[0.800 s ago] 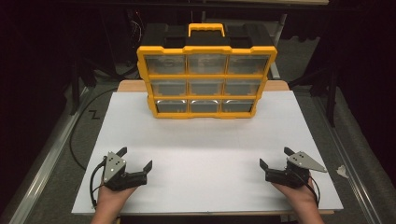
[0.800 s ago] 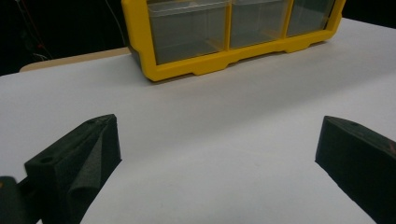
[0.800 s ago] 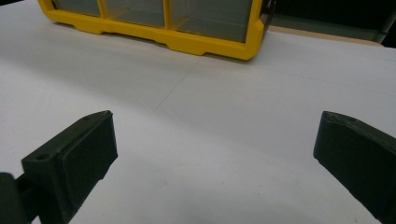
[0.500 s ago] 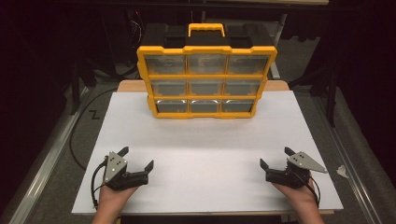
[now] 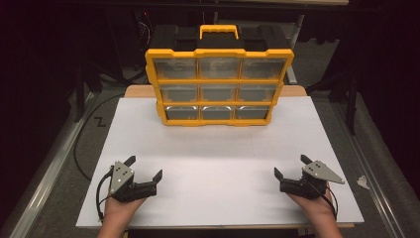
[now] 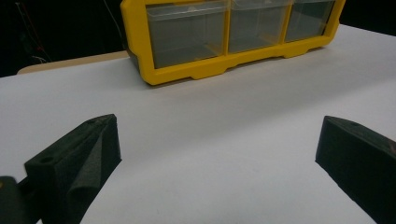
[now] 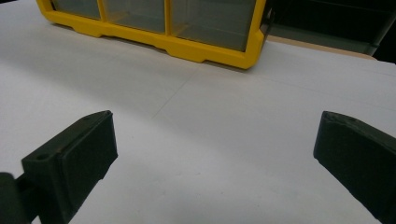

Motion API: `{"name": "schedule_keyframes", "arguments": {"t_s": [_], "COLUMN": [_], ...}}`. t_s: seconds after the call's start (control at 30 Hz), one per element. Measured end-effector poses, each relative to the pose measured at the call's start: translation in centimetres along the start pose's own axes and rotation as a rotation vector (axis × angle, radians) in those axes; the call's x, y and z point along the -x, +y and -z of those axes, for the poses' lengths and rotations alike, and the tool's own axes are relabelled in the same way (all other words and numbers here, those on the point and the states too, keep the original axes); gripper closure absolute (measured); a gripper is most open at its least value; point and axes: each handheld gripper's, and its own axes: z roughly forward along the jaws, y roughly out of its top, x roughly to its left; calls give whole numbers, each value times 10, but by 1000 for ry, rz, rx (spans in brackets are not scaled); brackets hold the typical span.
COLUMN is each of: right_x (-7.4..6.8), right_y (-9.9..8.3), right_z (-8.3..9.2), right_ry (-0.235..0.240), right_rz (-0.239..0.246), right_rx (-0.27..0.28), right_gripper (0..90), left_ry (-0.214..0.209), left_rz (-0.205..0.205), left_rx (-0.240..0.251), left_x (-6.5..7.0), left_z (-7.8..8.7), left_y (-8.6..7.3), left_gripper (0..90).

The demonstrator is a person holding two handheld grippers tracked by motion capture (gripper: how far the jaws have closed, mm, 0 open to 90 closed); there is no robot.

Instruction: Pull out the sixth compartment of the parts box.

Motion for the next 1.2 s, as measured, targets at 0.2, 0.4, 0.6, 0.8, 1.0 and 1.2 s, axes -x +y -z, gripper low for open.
{"name": "schedule_keyframes", "arguments": {"t_s": [0.2, 0.4, 0.6, 0.8, 1.0, 1.2], "right_x": [-1, 3, 4, 5, 5, 8], "right_y": [3, 7, 12, 18, 26, 35], "right_z": [-9, -21, -32, -45, -61, -74], "right_ry": [-10, -29, -34, -41, -65, -96], "right_rz": [9, 3, 2, -8, -8, -6], "right_rx": [1, 8, -1, -3, 8, 6], "right_gripper": [10, 10, 10, 10, 11, 12], "left_ry": [-3, -6, -4, -6, -7, -8], "left_rz": [16, 15, 10, 7, 19, 22], "left_rx": [-3, -3, -5, -4, 0, -6], "left_x": [-2, -2, -2, -1, -2, -1], "left_z": [-1, -1, -2, -2, -2, -3], "left_y": [-1, -1, -2, -2, -2, -3], "left_gripper": [3, 3, 3, 3, 3, 3]}}
